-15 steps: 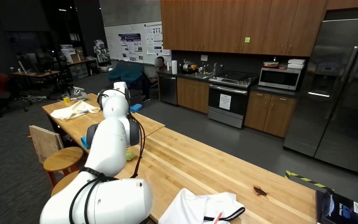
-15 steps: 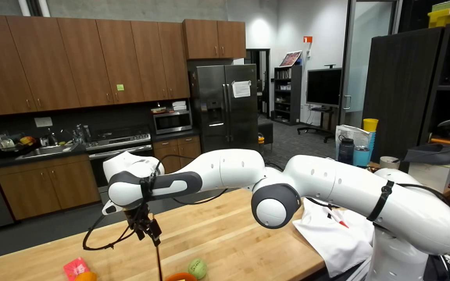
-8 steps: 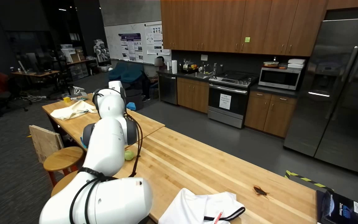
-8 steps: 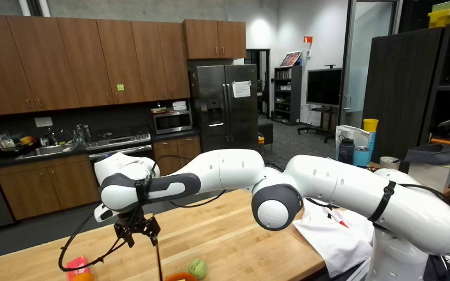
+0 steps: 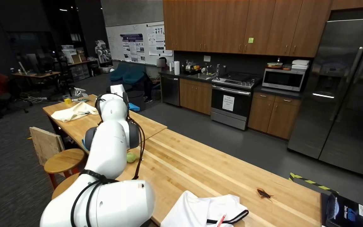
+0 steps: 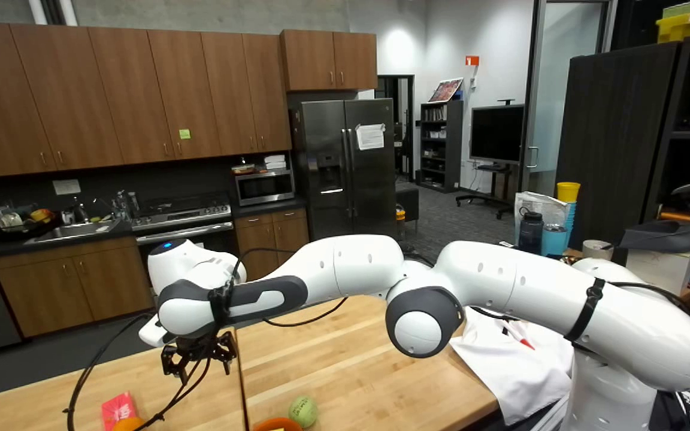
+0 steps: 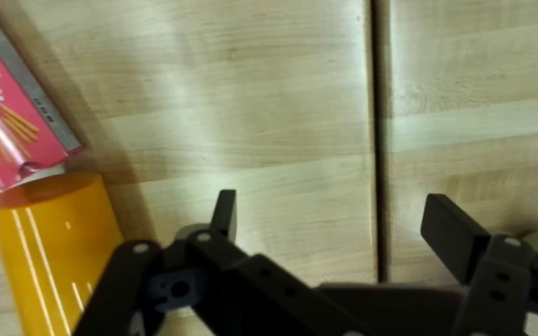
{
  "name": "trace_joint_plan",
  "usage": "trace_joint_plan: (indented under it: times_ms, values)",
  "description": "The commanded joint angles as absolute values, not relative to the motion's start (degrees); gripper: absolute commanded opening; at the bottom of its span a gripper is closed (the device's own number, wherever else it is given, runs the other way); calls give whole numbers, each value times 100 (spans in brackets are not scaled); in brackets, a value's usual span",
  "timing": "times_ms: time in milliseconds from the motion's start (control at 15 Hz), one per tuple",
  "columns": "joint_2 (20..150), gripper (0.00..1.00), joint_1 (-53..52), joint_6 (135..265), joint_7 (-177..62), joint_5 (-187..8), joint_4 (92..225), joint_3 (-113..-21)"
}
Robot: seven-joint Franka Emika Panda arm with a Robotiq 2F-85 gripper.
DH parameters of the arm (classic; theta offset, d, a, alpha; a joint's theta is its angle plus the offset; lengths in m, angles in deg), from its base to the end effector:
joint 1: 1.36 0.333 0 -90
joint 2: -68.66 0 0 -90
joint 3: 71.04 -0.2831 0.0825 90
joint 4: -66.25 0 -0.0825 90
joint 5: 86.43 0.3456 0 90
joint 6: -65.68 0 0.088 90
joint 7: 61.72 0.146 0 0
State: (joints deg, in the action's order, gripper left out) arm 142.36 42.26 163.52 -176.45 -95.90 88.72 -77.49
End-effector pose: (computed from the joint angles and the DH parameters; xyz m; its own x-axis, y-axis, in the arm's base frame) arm 0.5273 0.5192 0.2360 -0.9447 0.3215 -0.0642 0.3218 0.9468 0.0048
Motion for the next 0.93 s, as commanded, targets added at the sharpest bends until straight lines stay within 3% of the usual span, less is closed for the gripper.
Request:
trace_joint_plan:
  times_ms: [0, 333, 400, 467, 533, 600, 733, 867]
  values:
    - [14539, 100, 4158, 16904, -17977, -9441, 8367, -7782]
    - [14200, 100, 3880, 17871, -17961, -8864, 9143, -8237]
    - [14584, 100, 3896, 17592, -18086, -8685, 8463, -8347]
    - [14196, 100, 3780, 17883, -18198, -8565, 9204, -8514]
    - [14594, 100, 3868, 17534, -18361, -8431, 8485, -8576]
    - [14200, 100, 3765, 17811, -18511, -8349, 9233, -8719]
    - [14592, 100, 3865, 17353, -18827, -8134, 8513, -8853]
    - [14213, 100, 3767, 17557, -19067, -8025, 9270, -9040]
